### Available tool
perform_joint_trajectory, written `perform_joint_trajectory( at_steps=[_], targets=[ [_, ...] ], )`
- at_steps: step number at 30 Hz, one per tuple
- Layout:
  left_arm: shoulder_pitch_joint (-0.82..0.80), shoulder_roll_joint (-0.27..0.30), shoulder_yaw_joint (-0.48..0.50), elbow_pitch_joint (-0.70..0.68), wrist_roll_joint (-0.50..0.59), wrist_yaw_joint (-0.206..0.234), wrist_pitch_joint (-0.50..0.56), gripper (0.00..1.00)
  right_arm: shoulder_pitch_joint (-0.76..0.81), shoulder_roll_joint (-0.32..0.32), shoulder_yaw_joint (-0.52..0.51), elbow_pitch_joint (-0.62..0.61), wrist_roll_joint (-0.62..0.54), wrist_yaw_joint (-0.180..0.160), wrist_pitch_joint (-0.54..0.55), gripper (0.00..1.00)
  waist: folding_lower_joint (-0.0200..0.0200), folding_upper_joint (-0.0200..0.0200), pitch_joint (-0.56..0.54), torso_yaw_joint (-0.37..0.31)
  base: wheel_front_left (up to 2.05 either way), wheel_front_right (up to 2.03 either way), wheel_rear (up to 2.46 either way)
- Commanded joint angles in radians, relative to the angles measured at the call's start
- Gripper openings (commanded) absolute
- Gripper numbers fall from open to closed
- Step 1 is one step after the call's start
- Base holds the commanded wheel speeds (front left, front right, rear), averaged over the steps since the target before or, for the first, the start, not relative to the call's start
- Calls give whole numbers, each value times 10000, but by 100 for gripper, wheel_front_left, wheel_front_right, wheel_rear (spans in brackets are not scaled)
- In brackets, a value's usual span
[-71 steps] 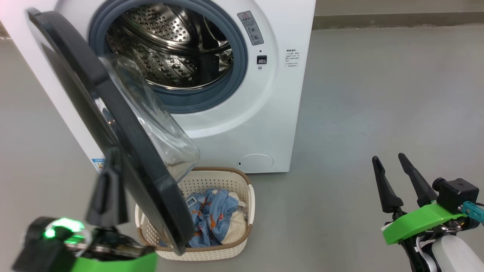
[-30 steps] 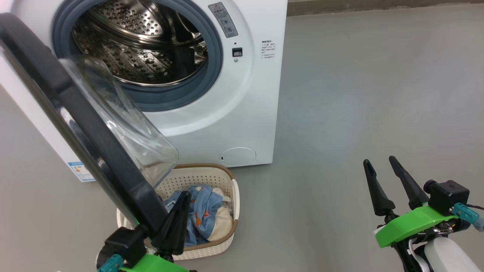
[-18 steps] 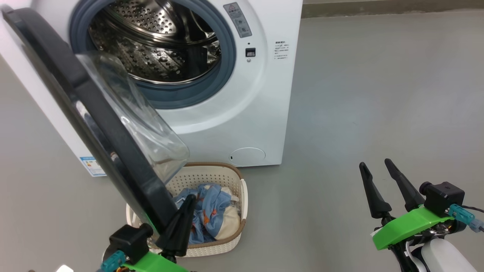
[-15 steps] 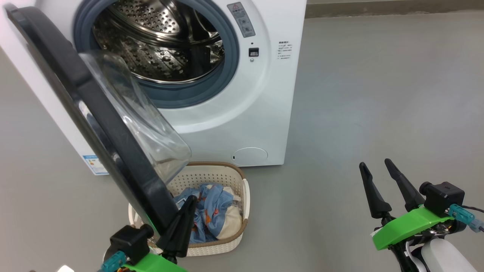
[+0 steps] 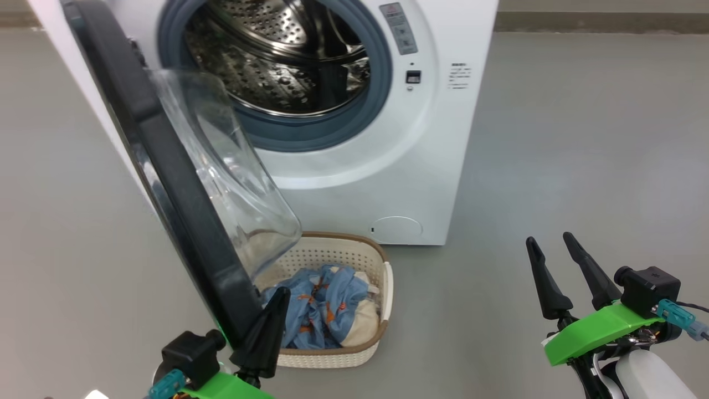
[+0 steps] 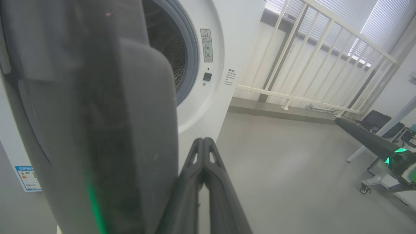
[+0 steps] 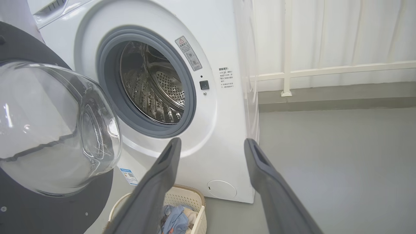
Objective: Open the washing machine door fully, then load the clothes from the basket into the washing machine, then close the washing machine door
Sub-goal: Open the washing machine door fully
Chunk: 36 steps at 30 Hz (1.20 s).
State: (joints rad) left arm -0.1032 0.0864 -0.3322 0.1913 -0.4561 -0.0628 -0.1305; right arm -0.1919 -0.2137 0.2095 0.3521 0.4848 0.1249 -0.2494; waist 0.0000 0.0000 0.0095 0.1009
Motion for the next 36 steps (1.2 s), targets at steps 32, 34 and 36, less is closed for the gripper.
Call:
perform_joint_trajectory(
  at_steps=[32,34,36],
  targets=[
    [-448,1584,1688,-300,-449,895,436,0,-42,185,-145,-318,40,58,-124,100,0,0,256,2356,0,0,0],
    [-554,1787,1838,-190,-470,920,501,0,-92,189,-161,-351,40,58,-124,100,0,0,326,2453,0,0,0],
    [-663,1947,1981,-65,-529,918,538,0,-136,164,-181,-385,41,58,-124,100,0,0,413,2560,0,0,0]
  ],
)
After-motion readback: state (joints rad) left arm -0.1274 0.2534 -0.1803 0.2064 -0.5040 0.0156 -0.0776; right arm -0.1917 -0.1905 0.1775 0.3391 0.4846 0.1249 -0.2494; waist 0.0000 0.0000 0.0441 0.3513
